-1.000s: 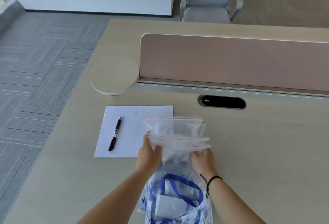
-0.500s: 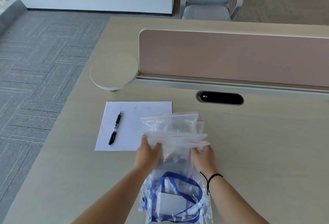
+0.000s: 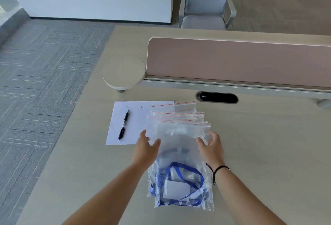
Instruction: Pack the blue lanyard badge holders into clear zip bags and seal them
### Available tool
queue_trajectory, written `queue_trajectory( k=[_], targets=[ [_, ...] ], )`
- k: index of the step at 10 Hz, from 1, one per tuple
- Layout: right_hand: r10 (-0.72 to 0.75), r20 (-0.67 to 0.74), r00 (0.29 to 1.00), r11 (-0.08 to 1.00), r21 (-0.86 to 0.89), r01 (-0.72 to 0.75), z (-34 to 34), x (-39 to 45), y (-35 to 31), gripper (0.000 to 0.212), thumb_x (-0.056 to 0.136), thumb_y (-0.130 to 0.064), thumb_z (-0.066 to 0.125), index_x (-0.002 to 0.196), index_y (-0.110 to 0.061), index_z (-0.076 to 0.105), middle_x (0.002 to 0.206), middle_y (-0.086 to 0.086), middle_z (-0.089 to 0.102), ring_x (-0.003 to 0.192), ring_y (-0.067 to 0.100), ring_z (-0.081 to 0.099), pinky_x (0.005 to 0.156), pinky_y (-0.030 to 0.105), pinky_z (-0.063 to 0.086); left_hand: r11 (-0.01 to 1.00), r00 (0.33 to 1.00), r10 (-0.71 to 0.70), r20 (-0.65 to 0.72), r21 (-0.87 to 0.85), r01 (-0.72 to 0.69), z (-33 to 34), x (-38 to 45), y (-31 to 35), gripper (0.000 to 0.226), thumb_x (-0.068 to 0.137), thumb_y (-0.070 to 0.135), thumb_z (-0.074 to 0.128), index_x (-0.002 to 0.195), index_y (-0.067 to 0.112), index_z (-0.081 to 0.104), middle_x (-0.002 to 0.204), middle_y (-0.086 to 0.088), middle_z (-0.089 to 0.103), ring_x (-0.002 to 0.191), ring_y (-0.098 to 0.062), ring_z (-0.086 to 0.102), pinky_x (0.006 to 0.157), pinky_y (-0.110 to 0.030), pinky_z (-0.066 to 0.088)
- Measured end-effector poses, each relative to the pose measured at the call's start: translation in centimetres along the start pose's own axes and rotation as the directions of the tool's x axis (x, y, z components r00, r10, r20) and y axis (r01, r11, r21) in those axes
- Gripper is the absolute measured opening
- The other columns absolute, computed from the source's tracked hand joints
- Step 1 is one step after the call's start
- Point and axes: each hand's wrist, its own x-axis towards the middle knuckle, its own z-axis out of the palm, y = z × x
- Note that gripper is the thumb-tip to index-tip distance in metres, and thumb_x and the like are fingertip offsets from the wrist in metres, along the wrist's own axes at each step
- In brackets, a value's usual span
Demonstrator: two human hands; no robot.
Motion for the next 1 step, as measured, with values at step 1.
queue_trajectory(
  k=[1],
  targets=[
    [-0.048,-0.055,0.997,0.999,0.002,0.048,-0.50,-3.14,-1.20,0.064,0.089,-0.033,0.064,0.144,-0.018,0.036,0.143,0.010,0.044,0.128,0.026,0.047,0.096,0.034,0.040,0.995,0.995,0.097,-0.013,0.036,-0.096,-1.67,-2.45,0.07,0.068,0.094,0.037,0.061,0.152,0.025,0.029,0.142,-0.006,0.050,0.122,-0.022,0.054,0.103,-0.044,0.049]
  ],
)
